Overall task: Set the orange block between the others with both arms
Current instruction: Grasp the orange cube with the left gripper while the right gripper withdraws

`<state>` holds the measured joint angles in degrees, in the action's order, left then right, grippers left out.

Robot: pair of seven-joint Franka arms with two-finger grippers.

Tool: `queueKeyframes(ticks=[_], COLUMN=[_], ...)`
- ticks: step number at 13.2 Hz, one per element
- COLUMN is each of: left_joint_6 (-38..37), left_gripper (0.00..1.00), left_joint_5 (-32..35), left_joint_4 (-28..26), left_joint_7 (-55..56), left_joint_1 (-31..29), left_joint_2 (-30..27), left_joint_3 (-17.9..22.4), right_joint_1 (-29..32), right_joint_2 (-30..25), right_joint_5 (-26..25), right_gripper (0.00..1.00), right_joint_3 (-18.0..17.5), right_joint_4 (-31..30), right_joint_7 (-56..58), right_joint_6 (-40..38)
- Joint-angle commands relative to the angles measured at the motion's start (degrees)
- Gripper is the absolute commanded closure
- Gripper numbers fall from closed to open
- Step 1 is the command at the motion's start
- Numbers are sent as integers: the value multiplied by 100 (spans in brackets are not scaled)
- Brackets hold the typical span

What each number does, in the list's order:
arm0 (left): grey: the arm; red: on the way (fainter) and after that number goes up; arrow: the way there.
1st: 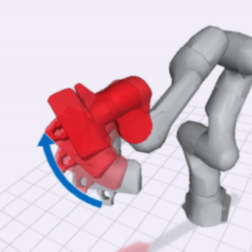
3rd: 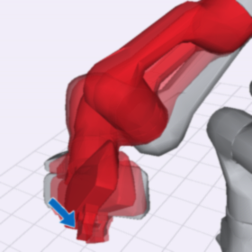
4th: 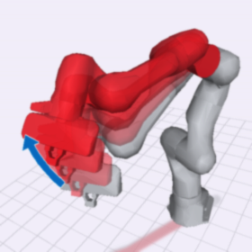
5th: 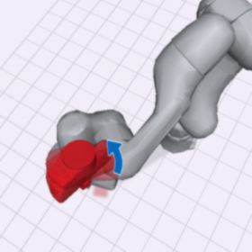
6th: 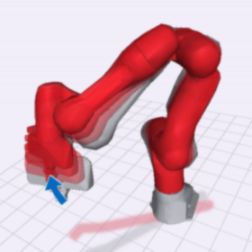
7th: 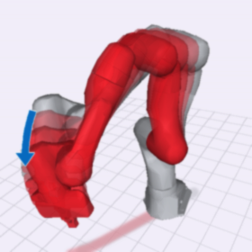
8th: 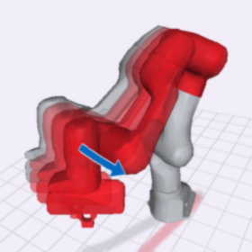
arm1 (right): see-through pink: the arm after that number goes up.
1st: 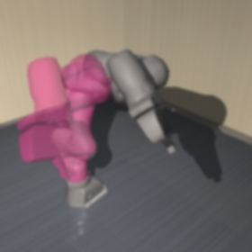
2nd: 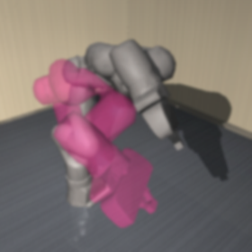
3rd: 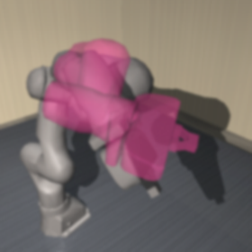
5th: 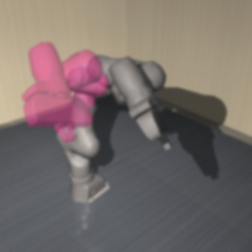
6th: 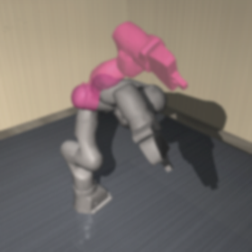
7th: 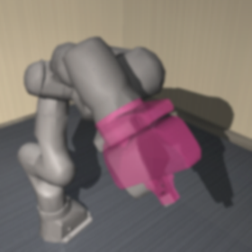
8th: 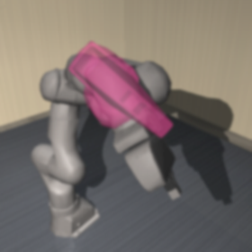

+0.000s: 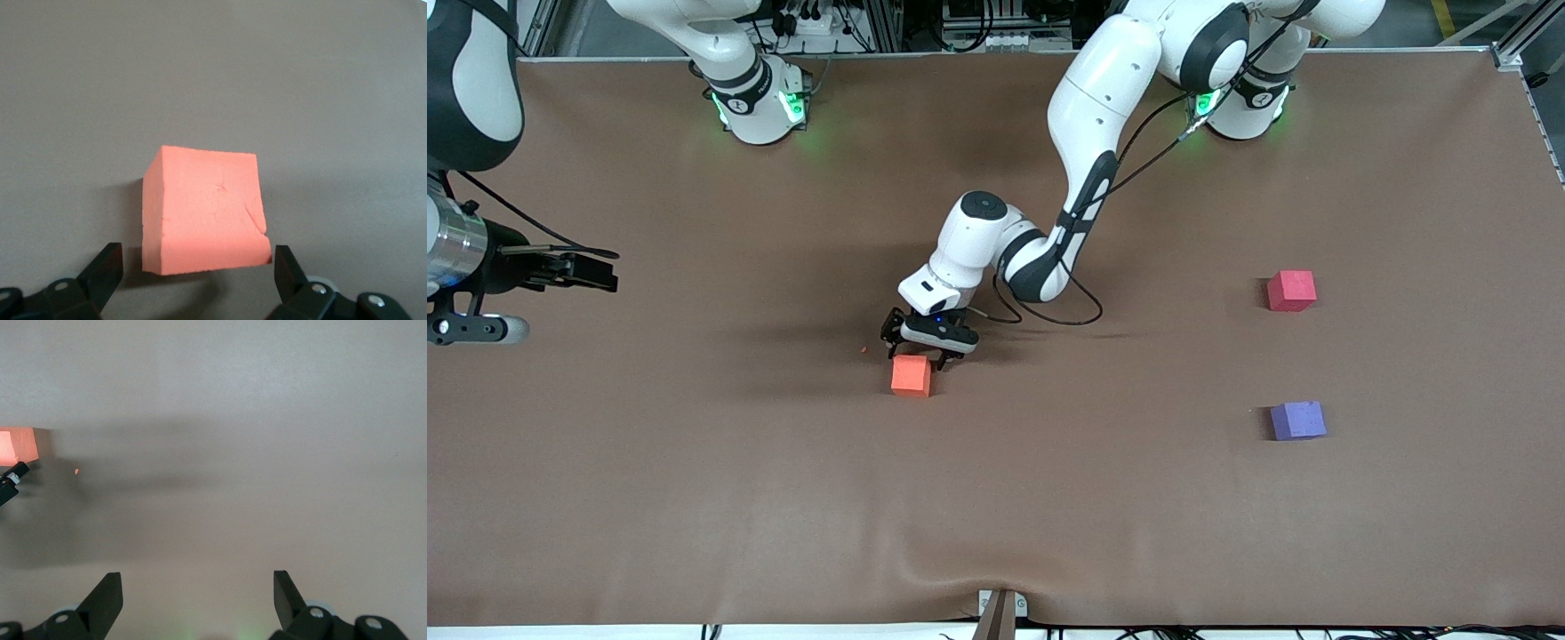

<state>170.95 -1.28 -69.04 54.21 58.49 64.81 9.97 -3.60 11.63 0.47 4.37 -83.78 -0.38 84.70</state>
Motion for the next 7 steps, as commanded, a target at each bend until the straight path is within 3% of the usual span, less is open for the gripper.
queueKeyframes(ticks=[1,5,7], left_joint_6=[79,79,79], left_gripper=[23,100,100], left_joint_5=[102,102,84], left_joint_4=[268,251,216], left_joint_7=[309,406,547], left_joint_1=[48,48,48], left_joint_2=[172,137,59], left_joint_3=[102,198,198], right_joint_1=[114,123,123], right_joint_2=[-143,-161,-161], right_joint_5=[-100,-100,-100], right_gripper=[0,0,0], right_joint_3=[-112,-112,-112], right_joint_4=[-138,-130,-121], right_joint_7=[73,187,187], right_joint_6=[-7,-6,-6])
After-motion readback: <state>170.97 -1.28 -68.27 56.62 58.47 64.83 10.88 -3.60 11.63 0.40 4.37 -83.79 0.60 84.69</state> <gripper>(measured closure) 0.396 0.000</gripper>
